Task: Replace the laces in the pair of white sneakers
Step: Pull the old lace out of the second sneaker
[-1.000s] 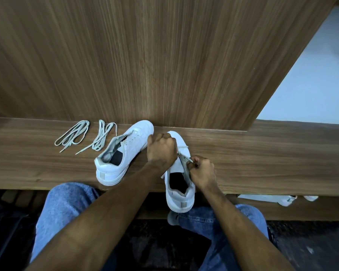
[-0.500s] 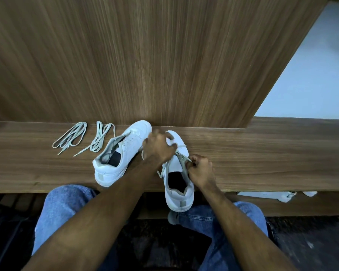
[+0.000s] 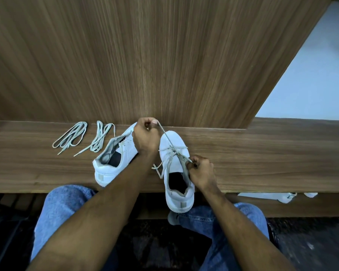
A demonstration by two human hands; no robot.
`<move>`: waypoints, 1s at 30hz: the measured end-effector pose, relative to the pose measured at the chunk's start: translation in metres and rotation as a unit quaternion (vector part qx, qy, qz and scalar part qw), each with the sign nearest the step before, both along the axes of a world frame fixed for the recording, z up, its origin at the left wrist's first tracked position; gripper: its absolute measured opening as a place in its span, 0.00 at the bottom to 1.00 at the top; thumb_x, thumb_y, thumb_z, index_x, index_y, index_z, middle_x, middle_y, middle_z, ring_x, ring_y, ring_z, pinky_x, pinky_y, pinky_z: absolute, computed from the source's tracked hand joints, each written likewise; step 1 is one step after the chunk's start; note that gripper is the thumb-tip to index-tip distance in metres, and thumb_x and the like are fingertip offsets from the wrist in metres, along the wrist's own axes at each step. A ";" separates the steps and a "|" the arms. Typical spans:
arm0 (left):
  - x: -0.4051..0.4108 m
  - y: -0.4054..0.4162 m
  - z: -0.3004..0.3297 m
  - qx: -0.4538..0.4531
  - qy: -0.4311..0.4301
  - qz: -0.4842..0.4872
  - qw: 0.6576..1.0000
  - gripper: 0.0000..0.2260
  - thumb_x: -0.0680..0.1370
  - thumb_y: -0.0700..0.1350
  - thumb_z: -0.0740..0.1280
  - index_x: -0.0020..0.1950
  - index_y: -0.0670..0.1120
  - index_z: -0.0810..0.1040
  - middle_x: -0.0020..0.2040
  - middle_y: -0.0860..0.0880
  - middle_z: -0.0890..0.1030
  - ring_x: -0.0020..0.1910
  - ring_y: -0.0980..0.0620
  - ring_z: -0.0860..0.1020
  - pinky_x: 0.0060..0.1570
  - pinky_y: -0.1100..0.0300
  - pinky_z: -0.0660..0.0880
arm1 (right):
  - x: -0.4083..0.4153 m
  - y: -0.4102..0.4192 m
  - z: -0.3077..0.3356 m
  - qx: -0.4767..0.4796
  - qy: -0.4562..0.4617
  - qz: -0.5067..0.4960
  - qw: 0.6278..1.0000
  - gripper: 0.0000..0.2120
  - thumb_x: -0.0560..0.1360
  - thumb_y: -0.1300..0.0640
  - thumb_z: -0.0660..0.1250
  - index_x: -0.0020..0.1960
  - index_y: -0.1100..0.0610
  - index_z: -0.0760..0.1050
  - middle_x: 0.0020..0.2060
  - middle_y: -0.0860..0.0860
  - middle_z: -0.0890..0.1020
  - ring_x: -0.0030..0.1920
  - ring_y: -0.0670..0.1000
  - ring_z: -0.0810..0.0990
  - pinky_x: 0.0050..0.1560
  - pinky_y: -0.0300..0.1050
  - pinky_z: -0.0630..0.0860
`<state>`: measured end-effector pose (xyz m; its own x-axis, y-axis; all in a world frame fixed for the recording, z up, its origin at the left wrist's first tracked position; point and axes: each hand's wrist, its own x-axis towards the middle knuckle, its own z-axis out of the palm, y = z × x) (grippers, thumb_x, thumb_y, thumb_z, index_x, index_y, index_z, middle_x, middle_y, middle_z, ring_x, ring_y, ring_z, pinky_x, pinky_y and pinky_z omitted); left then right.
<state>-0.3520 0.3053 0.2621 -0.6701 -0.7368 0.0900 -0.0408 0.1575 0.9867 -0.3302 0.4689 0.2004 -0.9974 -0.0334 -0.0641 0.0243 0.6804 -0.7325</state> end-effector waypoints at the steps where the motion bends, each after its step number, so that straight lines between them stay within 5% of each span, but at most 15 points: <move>1: -0.002 -0.005 -0.001 0.021 0.018 0.017 0.999 0.05 0.76 0.42 0.67 0.42 0.50 0.76 0.40 0.52 0.80 0.42 0.53 0.77 0.49 0.56 0.74 | 0.000 -0.002 0.001 -0.002 -0.003 -0.002 1.000 0.06 0.75 0.56 0.64 0.42 0.54 0.78 0.36 0.50 0.83 0.40 0.54 0.81 0.43 0.50 0.78; 5: -0.009 -0.015 -0.009 0.128 0.073 0.095 0.984 0.07 0.74 0.39 0.65 0.40 0.51 0.75 0.39 0.50 0.81 0.43 0.51 0.80 0.54 0.50 0.77 | 0.002 -0.003 0.005 -0.002 -0.004 -0.011 1.000 0.13 0.76 0.57 0.64 0.33 0.51 0.72 0.35 0.50 0.82 0.40 0.54 0.80 0.40 0.45 0.74; 8: -0.009 -0.014 -0.011 0.120 0.048 0.079 0.988 0.05 0.75 0.40 0.64 0.44 0.50 0.75 0.42 0.52 0.80 0.44 0.51 0.79 0.56 0.50 0.76 | 0.004 -0.003 0.007 0.007 -0.006 -0.016 1.000 0.18 0.76 0.58 0.64 0.29 0.49 0.66 0.32 0.50 0.79 0.38 0.54 0.79 0.38 0.42 0.69; 11: -0.003 -0.008 -0.023 -0.080 -0.071 -0.021 0.994 0.11 0.74 0.44 0.66 0.56 0.52 0.75 0.53 0.53 0.78 0.54 0.50 0.75 0.57 0.49 0.73 | 0.004 -0.002 0.008 0.005 -0.011 -0.017 1.000 0.18 0.75 0.58 0.64 0.28 0.50 0.66 0.29 0.49 0.76 0.35 0.54 0.77 0.36 0.46 0.71; 15: 0.004 0.006 -0.039 -0.352 -0.208 -0.209 0.888 0.12 0.72 0.54 0.68 0.54 0.57 0.81 0.62 0.52 0.75 0.68 0.50 0.66 0.68 0.43 0.61 | 0.005 -0.002 0.010 0.003 -0.012 -0.017 1.000 0.17 0.75 0.58 0.64 0.29 0.50 0.67 0.31 0.51 0.78 0.36 0.55 0.78 0.37 0.49 0.74; 17: 0.008 0.013 -0.043 -0.402 -0.251 -0.243 0.846 0.11 0.72 0.54 0.68 0.53 0.56 0.82 0.63 0.51 0.75 0.69 0.50 0.66 0.70 0.45 0.57 | 0.005 -0.002 0.011 0.002 -0.010 -0.015 1.000 0.16 0.75 0.58 0.64 0.29 0.51 0.67 0.31 0.51 0.78 0.36 0.56 0.78 0.37 0.49 0.74; 21: 0.010 0.018 -0.039 -0.468 -0.239 -0.221 0.822 0.10 0.77 0.49 0.62 0.53 0.51 0.82 0.61 0.50 0.75 0.67 0.50 0.67 0.71 0.44 0.54 | 0.006 -0.002 0.011 0.006 -0.012 -0.015 1.000 0.15 0.76 0.58 0.64 0.30 0.51 0.69 0.32 0.51 0.79 0.38 0.55 0.79 0.38 0.45 0.73; 24: 0.007 0.012 -0.026 -0.386 -0.206 -0.192 0.878 0.07 0.76 0.45 0.63 0.46 0.50 0.81 0.57 0.50 0.74 0.63 0.51 0.70 0.73 0.44 0.53 | 0.005 -0.002 0.010 0.000 -0.015 -0.010 1.000 0.12 0.76 0.57 0.64 0.33 0.51 0.72 0.32 0.50 0.80 0.38 0.54 0.79 0.38 0.44 0.74; 27: 0.003 0.003 -0.014 -0.261 -0.138 -0.113 0.949 0.07 0.76 0.43 0.65 0.40 0.54 0.76 0.53 0.51 0.77 0.55 0.48 0.76 0.65 0.45 0.66 | 0.004 -0.001 0.006 -0.002 -0.008 -0.010 1.000 0.13 0.76 0.57 0.64 0.34 0.50 0.73 0.32 0.49 0.80 0.37 0.53 0.79 0.38 0.45 0.74; 30: 0.001 -0.007 -0.006 -0.198 -0.132 -0.067 0.969 0.03 0.77 0.48 0.66 0.49 0.52 0.78 0.54 0.50 0.76 0.55 0.46 0.76 0.59 0.45 0.70 | 0.003 -0.001 0.004 -0.006 -0.006 -0.001 1.000 0.11 0.76 0.58 0.64 0.36 0.51 0.75 0.32 0.49 0.81 0.36 0.52 0.79 0.37 0.45 0.74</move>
<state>-0.3508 0.2982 0.2556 -0.7957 -0.5840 0.1608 -0.2362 0.5437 0.8054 -0.3274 0.4680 0.2042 -0.9966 -0.0316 -0.0767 0.0356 0.6719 -0.7398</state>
